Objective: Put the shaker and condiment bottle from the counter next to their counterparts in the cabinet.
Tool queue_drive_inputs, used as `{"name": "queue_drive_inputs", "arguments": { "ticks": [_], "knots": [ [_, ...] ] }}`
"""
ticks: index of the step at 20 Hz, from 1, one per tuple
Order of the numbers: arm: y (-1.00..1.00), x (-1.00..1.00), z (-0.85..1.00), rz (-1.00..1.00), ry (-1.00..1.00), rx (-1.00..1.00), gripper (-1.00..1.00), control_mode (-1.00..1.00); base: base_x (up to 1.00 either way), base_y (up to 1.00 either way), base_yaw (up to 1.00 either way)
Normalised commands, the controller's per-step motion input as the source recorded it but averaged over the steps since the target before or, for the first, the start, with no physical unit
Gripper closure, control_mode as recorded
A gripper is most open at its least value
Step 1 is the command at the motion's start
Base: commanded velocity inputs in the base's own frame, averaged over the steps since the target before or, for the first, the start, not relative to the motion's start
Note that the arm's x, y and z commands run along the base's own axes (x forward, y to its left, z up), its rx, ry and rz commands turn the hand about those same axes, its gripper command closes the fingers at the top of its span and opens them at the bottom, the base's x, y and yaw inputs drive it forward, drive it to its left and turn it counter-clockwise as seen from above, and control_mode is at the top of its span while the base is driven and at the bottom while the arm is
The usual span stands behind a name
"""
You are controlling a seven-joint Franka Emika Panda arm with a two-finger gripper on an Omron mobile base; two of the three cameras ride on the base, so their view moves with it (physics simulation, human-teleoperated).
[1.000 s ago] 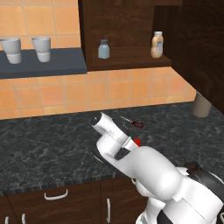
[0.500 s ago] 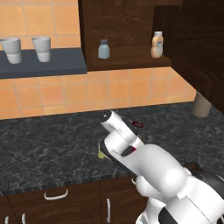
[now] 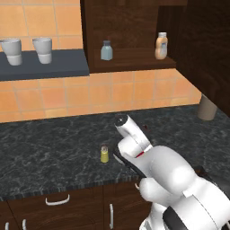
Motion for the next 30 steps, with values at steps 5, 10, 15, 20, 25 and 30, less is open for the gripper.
{"name": "queue_drive_inputs", "arguments": {
  "ticks": [5,10,15,20,25,30],
  "knots": [
    [-0.23,0.21,-0.27,0.00,0.05,0.06,-1.00,-1.00,0.00,0.00,0.00],
    [-0.04,0.22,-0.24,0.00,0.10,0.01,-1.00,-1.00,0.00,0.00,0.00],
    [0.00,0.24,-0.20,0.00,0.14,0.00,1.00,-1.00,0.00,0.00,0.00],
    [0.00,0.03,-0.03,0.00,0.02,0.00,1.00,-1.00,0.00,0.00,0.00],
    [0.08,-0.24,0.22,0.07,-0.21,-0.11,1.00,-1.00,0.00,0.00,0.00],
    [0.14,-0.31,0.41,0.14,-0.32,-0.20,1.00,-1.00,0.00,0.00,0.00]
  ]
}}
